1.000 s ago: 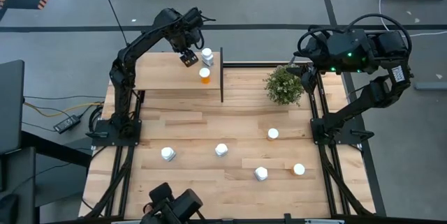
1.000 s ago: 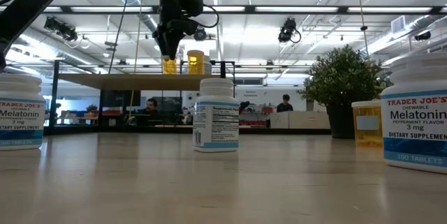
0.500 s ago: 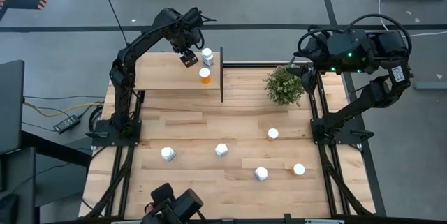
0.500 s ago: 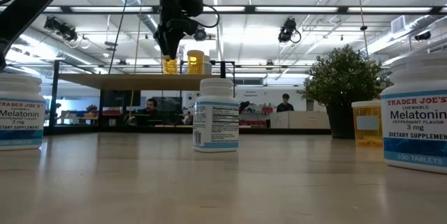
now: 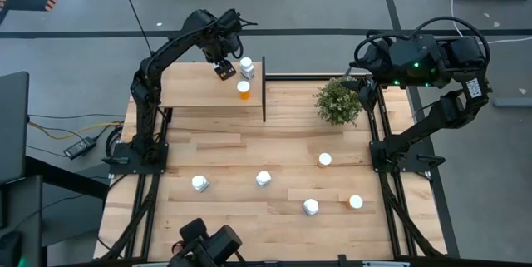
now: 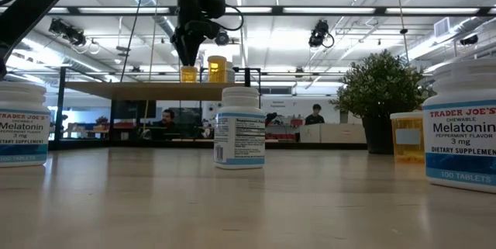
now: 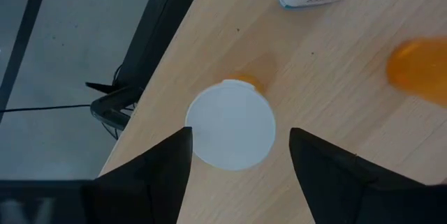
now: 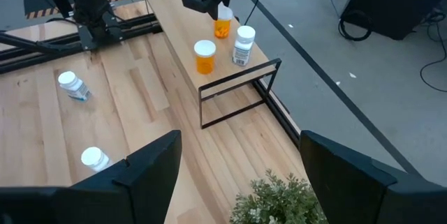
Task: Pick and place medicine bottles onto shelf by color
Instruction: Put the orange pill bottle on the shelf, then put the supplement bottle on the shelf
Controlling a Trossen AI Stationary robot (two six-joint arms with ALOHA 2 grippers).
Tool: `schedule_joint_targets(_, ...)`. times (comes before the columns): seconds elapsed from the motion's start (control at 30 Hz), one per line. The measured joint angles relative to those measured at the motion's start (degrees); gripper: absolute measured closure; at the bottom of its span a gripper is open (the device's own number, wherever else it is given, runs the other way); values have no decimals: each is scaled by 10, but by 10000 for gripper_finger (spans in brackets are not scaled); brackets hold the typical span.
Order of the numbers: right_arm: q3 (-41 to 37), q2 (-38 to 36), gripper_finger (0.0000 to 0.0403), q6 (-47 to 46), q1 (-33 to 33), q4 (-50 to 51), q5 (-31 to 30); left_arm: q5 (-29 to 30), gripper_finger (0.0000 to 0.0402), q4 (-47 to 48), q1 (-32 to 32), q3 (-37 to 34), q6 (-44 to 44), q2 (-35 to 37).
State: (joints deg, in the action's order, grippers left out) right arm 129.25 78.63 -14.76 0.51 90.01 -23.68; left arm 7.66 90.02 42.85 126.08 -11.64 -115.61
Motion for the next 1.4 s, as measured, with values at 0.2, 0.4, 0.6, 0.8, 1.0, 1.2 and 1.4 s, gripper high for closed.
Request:
schedule_joint_targets(0.2,0,0,105,0,0,0,0,0,154,0,0,0,5,0)
schedule_joint_targets(0.4,0,0,105,0,0,0,0,0,152,0,-5,6,12,0)
schedule_joint_targets(0.6,0,0,105,5,0,0,2,0,151,0,-19,42,35,1)
schedule_joint_targets(0.8,0,0,105,10,0,0,2,0,143,0,-43,78,56,11)
schedule_joint_targets(1.0,0,0,105,19,0,0,3,1,142,0,-74,79,96,39)
schedule_joint_targets(1.2,0,0,105,20,0,0,9,-1,144,0,-111,80,132,62)
schedule_joint_targets(1.4,0,0,105,10,0,0,39,-69,144,0,-159,79,205,106)
